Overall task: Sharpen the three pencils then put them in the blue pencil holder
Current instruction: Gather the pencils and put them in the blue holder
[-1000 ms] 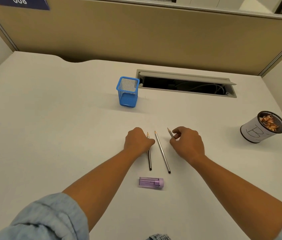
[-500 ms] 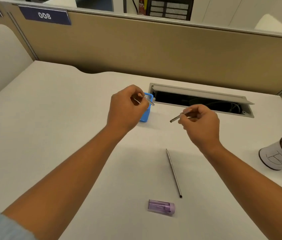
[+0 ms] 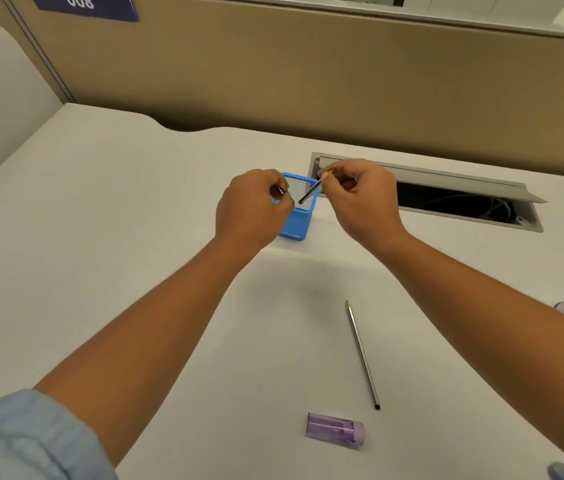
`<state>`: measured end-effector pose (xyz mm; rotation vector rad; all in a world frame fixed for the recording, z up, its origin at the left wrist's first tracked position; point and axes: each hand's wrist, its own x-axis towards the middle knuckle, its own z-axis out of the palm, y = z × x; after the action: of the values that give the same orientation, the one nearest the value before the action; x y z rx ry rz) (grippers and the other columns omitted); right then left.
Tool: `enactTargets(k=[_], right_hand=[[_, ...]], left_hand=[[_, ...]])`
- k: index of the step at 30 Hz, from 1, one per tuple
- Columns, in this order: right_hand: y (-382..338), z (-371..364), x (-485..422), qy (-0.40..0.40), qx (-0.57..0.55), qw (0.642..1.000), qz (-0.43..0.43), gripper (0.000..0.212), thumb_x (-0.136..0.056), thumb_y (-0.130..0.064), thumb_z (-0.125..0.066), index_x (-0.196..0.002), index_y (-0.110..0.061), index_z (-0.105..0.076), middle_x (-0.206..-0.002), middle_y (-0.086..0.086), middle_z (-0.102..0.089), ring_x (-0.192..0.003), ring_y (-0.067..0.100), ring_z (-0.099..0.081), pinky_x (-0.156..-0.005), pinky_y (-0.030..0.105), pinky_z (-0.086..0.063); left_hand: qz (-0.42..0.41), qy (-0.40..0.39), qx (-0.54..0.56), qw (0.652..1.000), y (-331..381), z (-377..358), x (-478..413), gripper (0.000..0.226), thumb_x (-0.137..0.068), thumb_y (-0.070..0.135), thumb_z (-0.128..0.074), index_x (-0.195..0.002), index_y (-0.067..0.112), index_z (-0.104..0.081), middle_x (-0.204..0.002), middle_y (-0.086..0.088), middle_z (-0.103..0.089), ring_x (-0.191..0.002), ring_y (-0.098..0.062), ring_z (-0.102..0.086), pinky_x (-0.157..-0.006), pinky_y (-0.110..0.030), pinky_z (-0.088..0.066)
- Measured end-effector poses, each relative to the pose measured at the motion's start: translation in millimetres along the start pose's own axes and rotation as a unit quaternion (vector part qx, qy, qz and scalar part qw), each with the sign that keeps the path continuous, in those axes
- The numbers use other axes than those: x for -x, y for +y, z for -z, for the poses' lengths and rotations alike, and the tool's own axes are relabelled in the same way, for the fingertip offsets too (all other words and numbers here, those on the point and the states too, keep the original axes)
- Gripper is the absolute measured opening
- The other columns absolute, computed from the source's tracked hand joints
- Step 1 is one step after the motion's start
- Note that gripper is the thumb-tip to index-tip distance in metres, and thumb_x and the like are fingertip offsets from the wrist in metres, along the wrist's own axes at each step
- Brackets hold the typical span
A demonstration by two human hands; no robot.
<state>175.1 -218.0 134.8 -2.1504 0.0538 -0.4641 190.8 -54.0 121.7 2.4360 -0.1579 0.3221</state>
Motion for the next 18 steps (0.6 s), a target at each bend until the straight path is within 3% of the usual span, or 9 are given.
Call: enactTargets(k=[5, 12, 18], right_hand=[[8.7, -10.0, -4.7, -0.035, 0.069, 0.997, 0.003, 0.009, -0.087, -0.019, -0.067, -0.092, -0.015, -0.074, -0.082, -0.002, -0.073, -0.071, 0.009, -0.067, -0.065, 0.025, -0.059], [11.6, -23.7, -5.1, -0.098, 0.179, 0.979, 0.002, 0.019, -0.094, -0.022, -0.062, -0.106, -0.015, -0.075, -0.104, 0.008, -0.076, -0.093, 0.020, -0.068, -0.080, 0.031, -0.058], [7.9, -30.7, -4.4, -0.134, 0.226, 0.965, 0.009, 0.015, -0.092, -0.021, -0.064, -0.102, -0.017, -0.074, -0.107, 0.007, -0.075, -0.098, 0.022, -0.068, -0.081, 0.033, -0.058]], left_hand=[[0.004, -0.043, -0.047, 0.998, 1.5, -10.8, -3.7, 0.027, -0.089, 0.036, -0.068, -0.111, 0.021, -0.069, -0.111, -0.006, -0.074, -0.096, -0.024, -0.068, -0.056, -0.019, -0.044], [0.030, -0.069, -0.068, 0.995, -0.2, -17.7, -2.9, 0.028, -0.089, 0.034, -0.068, -0.113, 0.019, -0.069, -0.110, -0.007, -0.074, -0.094, -0.023, -0.068, -0.062, -0.023, -0.044], [0.053, -0.069, -0.088, 0.992, 2.7, -19.1, -6.5, 0.027, -0.094, 0.033, -0.063, -0.110, 0.013, -0.071, -0.107, -0.011, -0.074, -0.092, -0.027, -0.069, -0.069, -0.026, -0.052]])
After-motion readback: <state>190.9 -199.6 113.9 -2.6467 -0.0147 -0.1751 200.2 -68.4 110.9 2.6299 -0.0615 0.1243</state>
